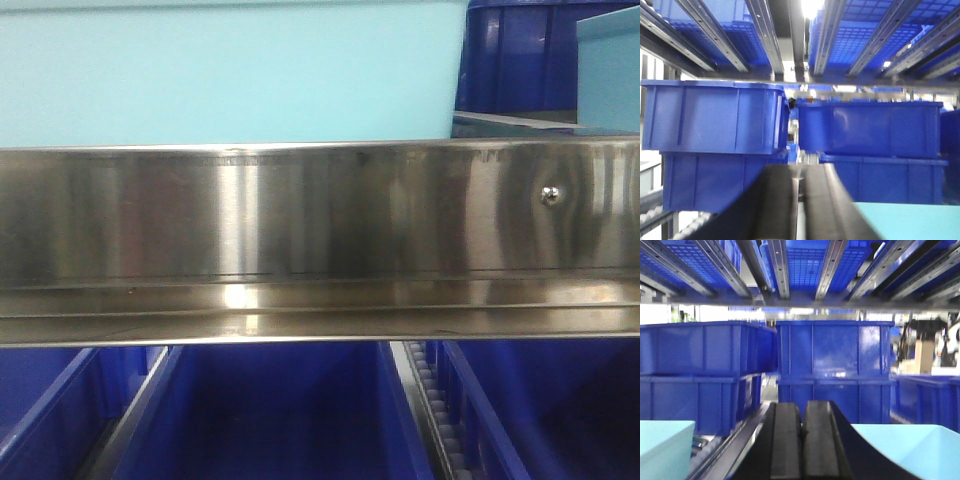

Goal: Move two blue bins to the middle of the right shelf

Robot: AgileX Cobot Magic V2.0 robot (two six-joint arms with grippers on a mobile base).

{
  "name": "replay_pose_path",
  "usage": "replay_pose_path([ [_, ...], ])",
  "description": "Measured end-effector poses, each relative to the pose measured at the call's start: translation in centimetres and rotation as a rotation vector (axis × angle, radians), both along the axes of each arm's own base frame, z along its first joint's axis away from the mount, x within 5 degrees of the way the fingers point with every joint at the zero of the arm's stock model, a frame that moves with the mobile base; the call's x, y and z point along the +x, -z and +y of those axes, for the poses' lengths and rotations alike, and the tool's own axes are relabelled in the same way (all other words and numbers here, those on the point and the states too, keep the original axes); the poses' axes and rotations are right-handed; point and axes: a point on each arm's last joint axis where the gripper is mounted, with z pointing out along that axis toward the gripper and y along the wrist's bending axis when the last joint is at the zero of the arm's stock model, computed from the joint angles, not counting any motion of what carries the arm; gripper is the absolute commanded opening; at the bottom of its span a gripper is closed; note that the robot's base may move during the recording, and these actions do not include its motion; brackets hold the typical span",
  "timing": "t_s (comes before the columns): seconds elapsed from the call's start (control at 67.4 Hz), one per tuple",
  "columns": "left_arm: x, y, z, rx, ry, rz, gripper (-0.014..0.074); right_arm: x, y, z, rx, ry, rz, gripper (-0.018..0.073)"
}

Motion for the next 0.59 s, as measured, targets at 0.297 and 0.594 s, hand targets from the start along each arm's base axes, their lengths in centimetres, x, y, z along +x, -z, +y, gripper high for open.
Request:
replay_pose_path([
  [0.297, 2.3, -4.1, -0.2, 0.009, 0.015, 0.281, 0.0553, 3.7, -4.7, 0.3, -0.009, -0.015, 0.175, 0.0578],
  [0.594, 6.4, -6.9, -2.1, 0.067, 0.170, 0.507, 0.0559, 8.7, -6.8, 2.0, 0.015, -0.166, 0.323, 0.0516],
])
